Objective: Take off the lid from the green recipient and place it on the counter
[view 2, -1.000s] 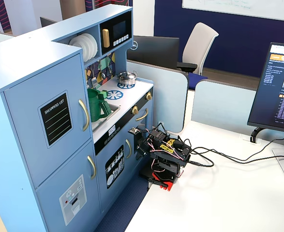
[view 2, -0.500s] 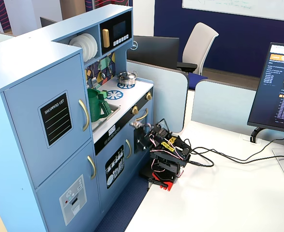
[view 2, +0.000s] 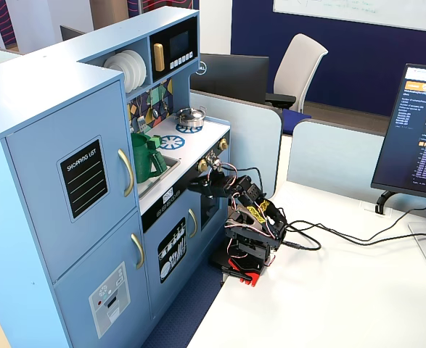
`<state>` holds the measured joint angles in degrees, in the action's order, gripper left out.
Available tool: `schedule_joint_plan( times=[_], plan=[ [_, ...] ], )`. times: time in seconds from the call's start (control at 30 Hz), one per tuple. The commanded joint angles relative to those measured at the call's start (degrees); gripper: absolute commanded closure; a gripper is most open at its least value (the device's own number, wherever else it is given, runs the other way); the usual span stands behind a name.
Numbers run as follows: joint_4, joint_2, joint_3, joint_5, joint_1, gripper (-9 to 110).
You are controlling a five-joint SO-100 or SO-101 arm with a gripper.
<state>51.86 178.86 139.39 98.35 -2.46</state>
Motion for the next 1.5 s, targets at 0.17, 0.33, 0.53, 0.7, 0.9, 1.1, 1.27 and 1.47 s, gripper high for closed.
schedule_joint_plan(
  times=[0.17, 0.33, 0.53, 0.7, 0.9, 1.1, 1.27, 1.47],
  plan=[
    [-9.49, -12.66, -13.18, 1.49, 0.26, 101],
    [-15.38, -18.81, -17.58, -1.23, -0.44, 86],
    [-25.14, -24.96, -21.27, -0.7, 0.09, 74],
    [-29.44, -29.09, -23.99, -2.46, -2.02, 66],
    [-33.4, -31.38, -24.87, -6.06, -3.69, 61],
    [-37.09, -33.05, -25.84, -11.95, -2.55, 64],
    [-37.27, -35.77, -26.98, -11.69, -3.87, 63],
    [-40.25, -41.31, -29.62, -9.67, -4.48, 60]
  ],
)
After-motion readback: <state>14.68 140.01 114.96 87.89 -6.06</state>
